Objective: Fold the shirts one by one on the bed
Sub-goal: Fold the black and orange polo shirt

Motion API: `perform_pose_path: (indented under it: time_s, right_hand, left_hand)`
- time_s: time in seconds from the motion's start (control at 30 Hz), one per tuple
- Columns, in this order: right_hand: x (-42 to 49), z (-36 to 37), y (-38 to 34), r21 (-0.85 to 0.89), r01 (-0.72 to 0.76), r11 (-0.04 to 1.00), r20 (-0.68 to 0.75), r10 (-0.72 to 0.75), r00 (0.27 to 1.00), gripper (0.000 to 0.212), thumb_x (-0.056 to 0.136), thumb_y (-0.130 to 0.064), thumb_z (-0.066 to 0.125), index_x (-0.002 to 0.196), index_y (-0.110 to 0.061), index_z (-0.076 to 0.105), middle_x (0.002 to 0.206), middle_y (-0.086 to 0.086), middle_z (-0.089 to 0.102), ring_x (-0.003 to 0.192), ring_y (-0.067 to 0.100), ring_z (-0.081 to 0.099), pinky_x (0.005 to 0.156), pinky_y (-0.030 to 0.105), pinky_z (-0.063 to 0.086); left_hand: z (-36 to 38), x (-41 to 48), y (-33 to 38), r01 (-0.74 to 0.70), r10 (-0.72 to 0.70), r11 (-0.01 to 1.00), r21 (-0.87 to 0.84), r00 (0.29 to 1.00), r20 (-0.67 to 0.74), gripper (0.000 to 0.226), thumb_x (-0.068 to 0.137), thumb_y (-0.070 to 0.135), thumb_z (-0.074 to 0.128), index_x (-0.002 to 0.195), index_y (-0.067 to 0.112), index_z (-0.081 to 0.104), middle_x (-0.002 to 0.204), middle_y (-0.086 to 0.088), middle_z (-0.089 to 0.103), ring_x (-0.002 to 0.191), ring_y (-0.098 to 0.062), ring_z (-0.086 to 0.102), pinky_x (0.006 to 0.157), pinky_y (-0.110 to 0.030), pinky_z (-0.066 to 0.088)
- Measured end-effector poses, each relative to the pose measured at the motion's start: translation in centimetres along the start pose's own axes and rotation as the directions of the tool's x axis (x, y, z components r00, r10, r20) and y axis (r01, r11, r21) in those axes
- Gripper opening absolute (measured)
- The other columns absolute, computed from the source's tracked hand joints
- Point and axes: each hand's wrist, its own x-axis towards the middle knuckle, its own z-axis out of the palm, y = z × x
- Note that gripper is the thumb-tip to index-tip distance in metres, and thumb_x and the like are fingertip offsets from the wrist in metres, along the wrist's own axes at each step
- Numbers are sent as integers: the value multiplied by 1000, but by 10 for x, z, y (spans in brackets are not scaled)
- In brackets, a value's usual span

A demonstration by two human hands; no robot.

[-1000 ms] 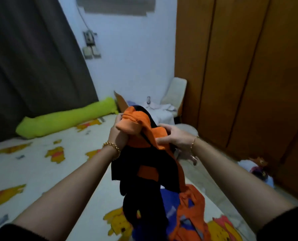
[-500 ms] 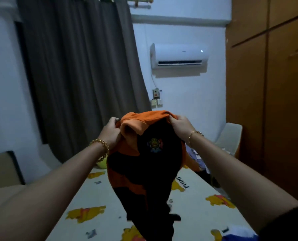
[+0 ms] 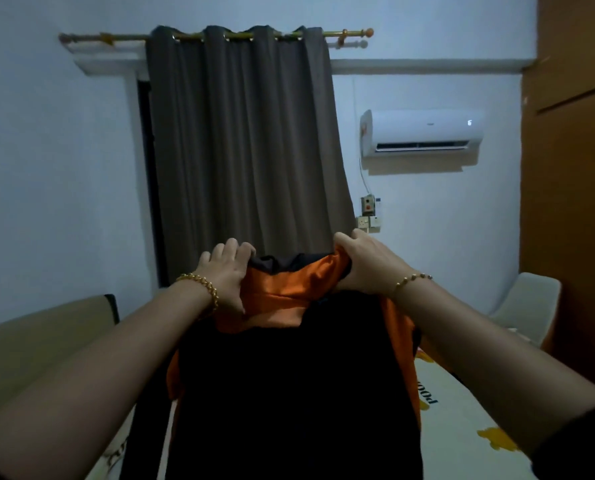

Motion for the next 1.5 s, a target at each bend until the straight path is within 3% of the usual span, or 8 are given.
perform_pose_path:
  time_s: [0.2, 0.47, 0.57, 0.63, 0.77, 1.1, 1.3, 1.5]
  right_hand:
    - [23, -2, -7, 41, -95, 995, -196, 101, 975, 43, 93, -39, 49, 58, -16, 50, 65, 1, 52, 62, 18, 55, 57, 29, 47]
    - [45, 0, 5, 209, -226, 951, -216, 270, 938, 31, 92, -22, 45, 63, -13, 53, 67, 5, 56, 65, 23, 54, 55, 28, 39]
    - [55, 3, 14, 361, -258, 896, -181, 338, 923, 19, 90, -10, 42, 80, -13, 57, 79, 4, 58, 75, 21, 56, 62, 29, 45]
    - [61, 4, 24, 465, -269, 844, -190, 391, 900, 16, 90, -7, 44, 86, -13, 58, 86, 3, 58, 82, 21, 56, 69, 31, 47]
    - [66, 11, 44, 535, -236, 811, -112, 345, 932, 16, 93, -17, 50, 84, -19, 63, 82, 3, 62, 76, 19, 59, 65, 31, 51]
    - [81, 43, 21, 580, -235, 780, -196, 414, 889, 18, 92, -10, 51, 82, -19, 63, 80, 0, 60, 70, 13, 55, 55, 20, 40]
    - [77, 40, -11, 689, -329, 646, 323, 133, 937, 24, 90, -37, 59, 88, -13, 62, 73, -1, 62, 64, 11, 59, 61, 21, 46]
    - [90, 51, -38, 526, -142, 839, 51, 135, 990, 17, 92, -28, 59, 82, -16, 65, 74, 1, 62, 64, 14, 58, 61, 26, 49]
  left_hand:
    - [1, 5, -9, 74, -95, 976, 205, 991, 96, 134, 46, 46, 90, 145, 24, 3, 136, -5, 24, 127, -24, 29, 109, -41, 28]
    - [14, 24, -2, -41, 40, 975, 217, 999, 6, 149, 47, 37, 91, 145, 28, -21, 138, -4, 18, 126, -23, 28, 108, -39, 30]
    - [23, 28, -3, -142, 164, 976, 166, 978, -127, 128, 63, 35, 82, 148, 27, -14, 136, -3, 23, 121, -20, 36, 103, -34, 37]
    - [23, 29, -5, -164, 134, 968, -188, 978, -162, 98, 73, 26, 75, 148, 29, 12, 130, 0, 40, 112, -16, 47, 96, -31, 44]
    - [25, 34, -9, -97, -92, 682, -725, 972, -217, 9, 92, 27, 56, 96, 35, 58, 84, 1, 65, 61, 0, 58, 58, -15, 44]
    - [41, 51, -39, 322, -614, 554, -768, 781, -116, 36, 93, 29, 56, 60, 16, 52, 60, -1, 51, 57, -14, 49, 51, -24, 35]
    - [36, 44, -77, 374, -568, 431, -821, 819, 75, 39, 98, 45, 38, 85, 14, 56, 73, -2, 54, 64, -15, 50, 62, -28, 38]
    - [17, 29, -120, 244, -340, 535, -809, 939, 59, 40, 92, 55, 42, 111, 20, 46, 83, 3, 58, 67, -14, 55, 58, -24, 43]
